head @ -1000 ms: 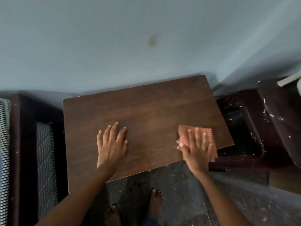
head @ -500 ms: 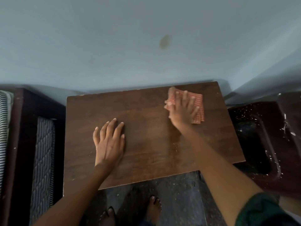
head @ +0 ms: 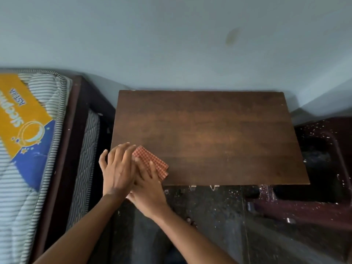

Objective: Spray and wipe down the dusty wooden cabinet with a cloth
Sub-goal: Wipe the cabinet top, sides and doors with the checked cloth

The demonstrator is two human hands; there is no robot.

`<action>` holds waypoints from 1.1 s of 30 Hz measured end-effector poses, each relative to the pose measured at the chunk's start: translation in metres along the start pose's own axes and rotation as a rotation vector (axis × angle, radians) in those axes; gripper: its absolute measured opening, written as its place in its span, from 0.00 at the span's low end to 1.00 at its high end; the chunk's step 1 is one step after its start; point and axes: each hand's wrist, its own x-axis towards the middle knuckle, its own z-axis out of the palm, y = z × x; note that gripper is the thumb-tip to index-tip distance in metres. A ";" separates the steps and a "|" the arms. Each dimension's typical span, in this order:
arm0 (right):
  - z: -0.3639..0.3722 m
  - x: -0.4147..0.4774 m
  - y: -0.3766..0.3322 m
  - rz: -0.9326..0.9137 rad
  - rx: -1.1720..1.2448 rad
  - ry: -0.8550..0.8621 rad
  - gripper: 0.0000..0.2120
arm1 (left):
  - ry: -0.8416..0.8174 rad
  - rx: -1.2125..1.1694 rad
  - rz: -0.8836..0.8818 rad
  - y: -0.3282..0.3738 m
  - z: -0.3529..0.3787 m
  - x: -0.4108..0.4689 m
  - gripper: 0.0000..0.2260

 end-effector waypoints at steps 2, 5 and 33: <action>0.005 -0.018 0.018 -0.049 -0.023 0.036 0.28 | -0.003 -0.004 0.006 -0.004 0.000 -0.015 0.18; 0.007 -0.048 0.053 -0.076 -0.155 0.057 0.33 | 0.002 -0.003 0.002 -0.013 -0.005 -0.042 0.18; 0.043 -0.083 0.138 0.005 -0.315 0.753 0.24 | 0.491 -0.097 0.339 -0.050 0.071 -0.028 0.15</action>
